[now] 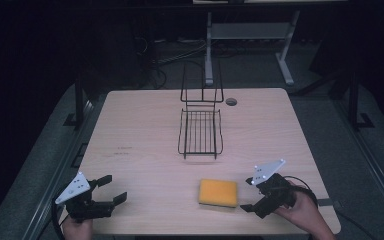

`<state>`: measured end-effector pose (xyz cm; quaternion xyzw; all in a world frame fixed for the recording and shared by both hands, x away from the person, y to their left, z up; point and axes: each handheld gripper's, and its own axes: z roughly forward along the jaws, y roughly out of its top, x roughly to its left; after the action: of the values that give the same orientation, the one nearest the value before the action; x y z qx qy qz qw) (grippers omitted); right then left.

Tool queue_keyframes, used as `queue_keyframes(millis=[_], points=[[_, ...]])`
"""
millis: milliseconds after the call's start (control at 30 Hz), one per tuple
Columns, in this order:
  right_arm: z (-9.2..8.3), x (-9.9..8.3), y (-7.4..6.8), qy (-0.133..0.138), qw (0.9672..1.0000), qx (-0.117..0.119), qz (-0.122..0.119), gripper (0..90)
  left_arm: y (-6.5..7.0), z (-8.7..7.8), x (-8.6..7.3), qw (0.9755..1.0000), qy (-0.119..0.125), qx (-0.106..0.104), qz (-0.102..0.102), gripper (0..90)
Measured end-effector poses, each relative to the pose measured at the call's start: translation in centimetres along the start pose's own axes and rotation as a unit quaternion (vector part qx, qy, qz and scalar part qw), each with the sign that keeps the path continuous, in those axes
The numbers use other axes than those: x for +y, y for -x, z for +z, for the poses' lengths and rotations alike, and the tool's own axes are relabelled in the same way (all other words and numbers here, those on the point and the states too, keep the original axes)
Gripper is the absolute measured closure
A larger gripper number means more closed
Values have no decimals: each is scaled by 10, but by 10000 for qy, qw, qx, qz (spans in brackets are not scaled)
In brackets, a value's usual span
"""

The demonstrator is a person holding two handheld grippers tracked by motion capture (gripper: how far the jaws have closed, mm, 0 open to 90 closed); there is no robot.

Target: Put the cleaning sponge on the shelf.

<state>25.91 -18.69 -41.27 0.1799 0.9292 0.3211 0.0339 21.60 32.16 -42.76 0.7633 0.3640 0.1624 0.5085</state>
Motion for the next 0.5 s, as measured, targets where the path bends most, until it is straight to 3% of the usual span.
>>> queue_keyframes(millis=[500], points=[[17,29,5,-138,9992,220,-307,155,1,1,0,10000,-16,17,38,140]])
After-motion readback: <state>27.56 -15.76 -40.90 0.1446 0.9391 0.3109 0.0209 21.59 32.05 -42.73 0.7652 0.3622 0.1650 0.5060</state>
